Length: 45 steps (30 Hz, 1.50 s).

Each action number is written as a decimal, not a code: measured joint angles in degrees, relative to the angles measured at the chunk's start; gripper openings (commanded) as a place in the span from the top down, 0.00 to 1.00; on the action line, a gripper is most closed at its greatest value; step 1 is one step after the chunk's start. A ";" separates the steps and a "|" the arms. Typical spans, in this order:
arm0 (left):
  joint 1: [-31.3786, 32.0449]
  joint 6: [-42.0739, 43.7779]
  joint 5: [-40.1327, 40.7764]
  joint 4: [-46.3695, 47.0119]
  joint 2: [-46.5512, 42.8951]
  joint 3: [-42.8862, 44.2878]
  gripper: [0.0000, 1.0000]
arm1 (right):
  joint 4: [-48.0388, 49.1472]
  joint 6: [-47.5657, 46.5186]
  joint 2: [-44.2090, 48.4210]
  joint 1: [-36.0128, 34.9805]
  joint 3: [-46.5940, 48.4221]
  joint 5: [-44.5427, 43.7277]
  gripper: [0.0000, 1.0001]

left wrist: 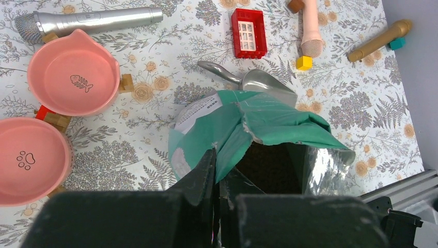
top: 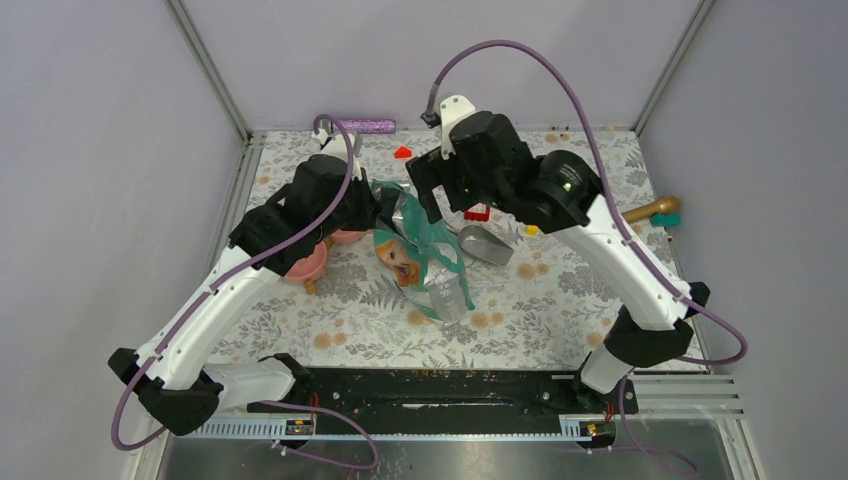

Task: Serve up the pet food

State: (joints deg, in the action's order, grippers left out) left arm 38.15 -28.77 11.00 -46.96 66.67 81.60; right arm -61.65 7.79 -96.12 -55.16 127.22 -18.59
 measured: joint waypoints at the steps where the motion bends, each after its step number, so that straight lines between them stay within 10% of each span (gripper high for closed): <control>1: -0.02 0.00 0.00 0.00 0.00 -0.02 1.00 | 0.50 -0.02 1.09 0.00 -0.61 0.96 0.00; 14: -0.22 -0.02 0.00 -0.31 -0.87 -0.55 1.00 | -2.80 1.88 -13.57 -1.29 17.55 7.26 0.01; 45: 0.92 -1.46 -1.29 3.10 -0.76 -0.94 1.00 | -2.97 2.91 -2.08 6.80 -6.01 -7.19 0.09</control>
State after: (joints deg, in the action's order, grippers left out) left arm 39.07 -30.24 9.72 -43.86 65.91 80.66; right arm -64.62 10.70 -98.19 -48.36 121.21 -25.78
